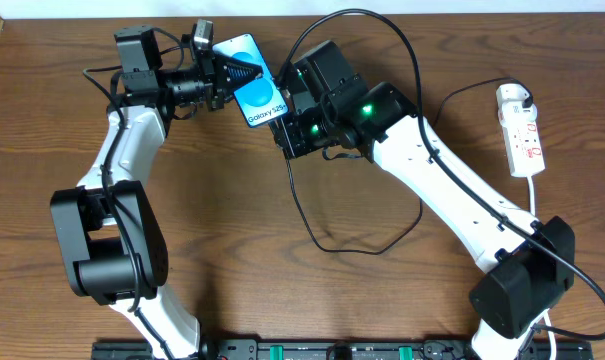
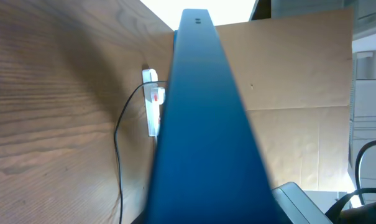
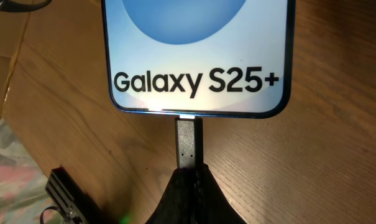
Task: Plug charger to phone and switch on socket
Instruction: 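Insert the USB-C plug into the phone's bottom port with the right gripper, then open the right gripper and pull it back from the phone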
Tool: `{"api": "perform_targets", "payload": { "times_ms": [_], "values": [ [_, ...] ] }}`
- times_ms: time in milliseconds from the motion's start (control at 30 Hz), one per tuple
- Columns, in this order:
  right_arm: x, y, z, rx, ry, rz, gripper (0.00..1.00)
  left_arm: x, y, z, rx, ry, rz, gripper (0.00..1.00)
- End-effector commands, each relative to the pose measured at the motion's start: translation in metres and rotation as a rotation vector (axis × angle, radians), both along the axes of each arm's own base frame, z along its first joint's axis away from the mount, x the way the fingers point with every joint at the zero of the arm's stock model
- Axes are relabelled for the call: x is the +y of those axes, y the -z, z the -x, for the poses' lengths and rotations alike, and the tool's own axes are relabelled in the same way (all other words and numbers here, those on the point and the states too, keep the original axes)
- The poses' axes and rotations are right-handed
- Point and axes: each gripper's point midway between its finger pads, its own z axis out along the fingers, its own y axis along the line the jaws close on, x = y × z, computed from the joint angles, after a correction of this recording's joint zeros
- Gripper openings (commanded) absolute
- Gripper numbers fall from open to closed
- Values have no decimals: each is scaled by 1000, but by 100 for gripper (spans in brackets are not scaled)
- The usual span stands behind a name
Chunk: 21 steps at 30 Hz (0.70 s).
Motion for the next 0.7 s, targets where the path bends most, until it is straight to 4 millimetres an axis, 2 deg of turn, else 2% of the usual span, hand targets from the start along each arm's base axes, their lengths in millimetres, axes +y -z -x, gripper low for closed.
{"api": "perform_targets", "payload": {
  "times_ms": [0, 167, 400, 467, 567, 667],
  "values": [
    [-6, -10, -11, -47, 44, 7, 1, -14, -22, 18, -44, 98, 43, 7],
    [-12, -3, -3, -12, 38, 38, 8, -14, -22, 18, -45, 98, 43, 7],
    [-23, 2, 5, 37, 35, 71, 25, -14, -22, 18, -48, 98, 42, 7],
    [-28, -1, 8, 47, 24, 66, 30, -14, -22, 18, -56, 99, 40, 7],
    [-42, -9, 6, 47, 47, 68, 32, -14, -21, 18, -79, 101, 34, 7],
    [-62, -24, 0, 17, 69, 63, 41, -14, -18, 20, -100, 104, 28, 7]
  ]
}}
